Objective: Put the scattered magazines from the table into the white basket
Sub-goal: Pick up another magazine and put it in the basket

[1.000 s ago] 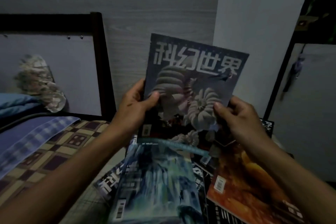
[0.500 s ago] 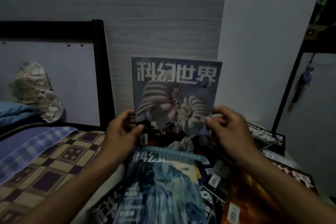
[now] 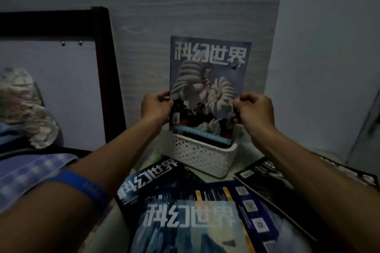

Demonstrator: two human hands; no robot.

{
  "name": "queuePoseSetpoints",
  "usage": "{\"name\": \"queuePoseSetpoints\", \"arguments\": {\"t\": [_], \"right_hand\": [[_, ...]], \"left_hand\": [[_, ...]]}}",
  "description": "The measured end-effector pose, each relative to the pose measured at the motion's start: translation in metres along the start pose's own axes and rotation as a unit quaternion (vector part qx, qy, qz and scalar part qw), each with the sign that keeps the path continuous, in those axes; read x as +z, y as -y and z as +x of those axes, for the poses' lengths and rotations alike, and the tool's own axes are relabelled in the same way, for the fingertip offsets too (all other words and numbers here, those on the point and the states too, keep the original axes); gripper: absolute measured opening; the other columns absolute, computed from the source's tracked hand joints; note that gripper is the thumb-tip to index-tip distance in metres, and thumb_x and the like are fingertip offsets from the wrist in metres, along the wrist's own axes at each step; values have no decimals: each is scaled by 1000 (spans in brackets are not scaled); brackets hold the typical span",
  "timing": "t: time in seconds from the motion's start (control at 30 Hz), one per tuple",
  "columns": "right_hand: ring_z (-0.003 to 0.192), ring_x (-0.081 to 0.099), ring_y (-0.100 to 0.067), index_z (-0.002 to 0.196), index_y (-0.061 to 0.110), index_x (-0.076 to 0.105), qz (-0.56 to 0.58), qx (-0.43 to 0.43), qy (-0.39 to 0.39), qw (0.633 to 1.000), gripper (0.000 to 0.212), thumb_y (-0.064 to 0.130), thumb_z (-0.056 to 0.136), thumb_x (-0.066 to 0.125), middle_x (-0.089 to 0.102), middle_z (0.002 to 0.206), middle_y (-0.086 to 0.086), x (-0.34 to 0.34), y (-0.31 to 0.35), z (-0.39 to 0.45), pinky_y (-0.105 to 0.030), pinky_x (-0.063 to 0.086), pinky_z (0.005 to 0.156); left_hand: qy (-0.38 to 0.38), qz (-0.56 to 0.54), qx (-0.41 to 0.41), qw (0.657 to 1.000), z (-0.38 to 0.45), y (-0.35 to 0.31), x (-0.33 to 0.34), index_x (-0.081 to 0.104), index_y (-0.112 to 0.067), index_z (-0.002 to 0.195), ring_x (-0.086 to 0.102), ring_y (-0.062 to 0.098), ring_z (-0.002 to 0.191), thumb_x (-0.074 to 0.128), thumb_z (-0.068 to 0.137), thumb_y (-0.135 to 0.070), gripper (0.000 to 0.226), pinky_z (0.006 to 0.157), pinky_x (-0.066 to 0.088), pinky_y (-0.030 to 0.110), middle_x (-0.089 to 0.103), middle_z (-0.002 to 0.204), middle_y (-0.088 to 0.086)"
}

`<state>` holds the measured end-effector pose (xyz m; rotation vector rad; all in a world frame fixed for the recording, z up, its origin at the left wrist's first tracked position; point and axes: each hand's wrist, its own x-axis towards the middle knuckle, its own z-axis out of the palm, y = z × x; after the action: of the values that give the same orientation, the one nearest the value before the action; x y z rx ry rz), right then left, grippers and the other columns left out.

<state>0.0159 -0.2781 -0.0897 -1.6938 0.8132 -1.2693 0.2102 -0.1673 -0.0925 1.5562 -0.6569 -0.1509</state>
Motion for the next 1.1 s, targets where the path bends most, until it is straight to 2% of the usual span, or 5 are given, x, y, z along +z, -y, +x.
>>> {"name": "queuePoseSetpoints", "arguments": {"t": [0.6, 0.7, 0.8, 0.97, 1.1], "right_hand": [[73, 66, -21, 90, 26, 56, -92, -18, 35, 995, 21, 18, 81, 73, 66, 90, 3, -46, -46, -47, -47, 59, 69], [93, 64, -8, 107, 34, 59, -289, -70, 194, 935, 39, 52, 75, 72, 66, 112, 11, -105, -46, -90, -31, 53, 77], [134, 44, -23, 147, 28, 36, -534, -15, 319, 783, 105, 89, 63, 49, 43, 151, 0, -146, -46, -112, -39, 42, 104], [95, 66, -27, 116, 14, 59, -691, -239, 256, 632, 32, 33, 95, 44, 67, 116, -8, -145, -40, -146, -31, 42, 66], [80, 68, -24, 117, 21, 57, -624, -267, 201, 707, 29, 28, 92, 43, 72, 101, -4, -175, -20, -172, -31, 37, 60]], "left_hand": [[-3, 118, 76, 990, -21, 57, -4, 61, -15, 124, 58, 19, 109, 70, 84, -8, 42, 82, 47, 29, 60, 125, 10], [15, 191, 207, 959, -63, 49, -14, 65, -13, 114, 59, 22, 105, 65, 83, -2, 33, 84, 47, 31, 59, 119, 10], [81, 207, 237, 946, -105, 28, -14, 66, -15, 110, 56, 17, 99, 64, 84, -2, 29, 80, 46, 30, 60, 114, 4], [193, 163, 164, 954, -176, -5, 0, 65, -28, 95, 62, 8, 89, 66, 87, -8, 22, 71, 52, 27, 66, 102, -6], [207, 112, 104, 966, -223, 2, -2, 67, -35, 85, 65, -2, 79, 69, 88, -19, 16, 71, 54, 25, 71, 88, -13]]}}
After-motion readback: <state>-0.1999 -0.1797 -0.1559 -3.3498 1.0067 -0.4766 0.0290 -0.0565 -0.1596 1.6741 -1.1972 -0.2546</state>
